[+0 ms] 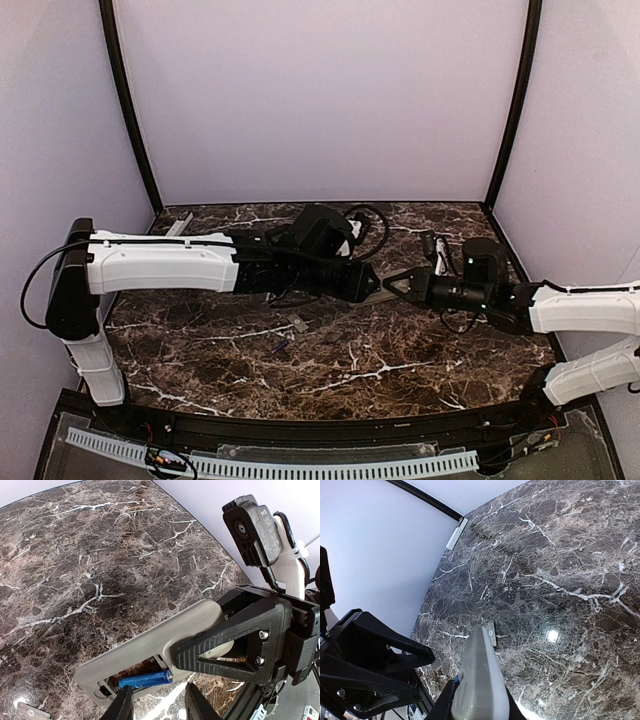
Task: Load the batteries into the remote control
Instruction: Adjust the battery in the battery compartment.
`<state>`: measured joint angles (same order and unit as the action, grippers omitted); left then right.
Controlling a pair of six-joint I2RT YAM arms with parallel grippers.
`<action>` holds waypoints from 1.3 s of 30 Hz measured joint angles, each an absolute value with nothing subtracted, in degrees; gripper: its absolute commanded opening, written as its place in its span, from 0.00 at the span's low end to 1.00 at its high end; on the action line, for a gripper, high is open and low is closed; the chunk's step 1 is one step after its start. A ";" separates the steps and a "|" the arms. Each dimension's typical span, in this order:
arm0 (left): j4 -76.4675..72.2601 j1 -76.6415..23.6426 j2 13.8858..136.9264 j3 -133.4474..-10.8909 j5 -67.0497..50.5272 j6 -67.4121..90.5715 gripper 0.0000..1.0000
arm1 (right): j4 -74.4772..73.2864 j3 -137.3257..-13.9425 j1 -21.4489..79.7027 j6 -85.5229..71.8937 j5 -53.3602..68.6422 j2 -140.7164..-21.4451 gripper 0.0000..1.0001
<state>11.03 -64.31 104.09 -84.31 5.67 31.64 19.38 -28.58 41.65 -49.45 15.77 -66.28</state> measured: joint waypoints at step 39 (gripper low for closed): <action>13.80 -64.29 107.61 -86.96 6.81 31.55 0.26 | 19.11 -29.80 42.30 -48.49 15.33 -67.29 0.00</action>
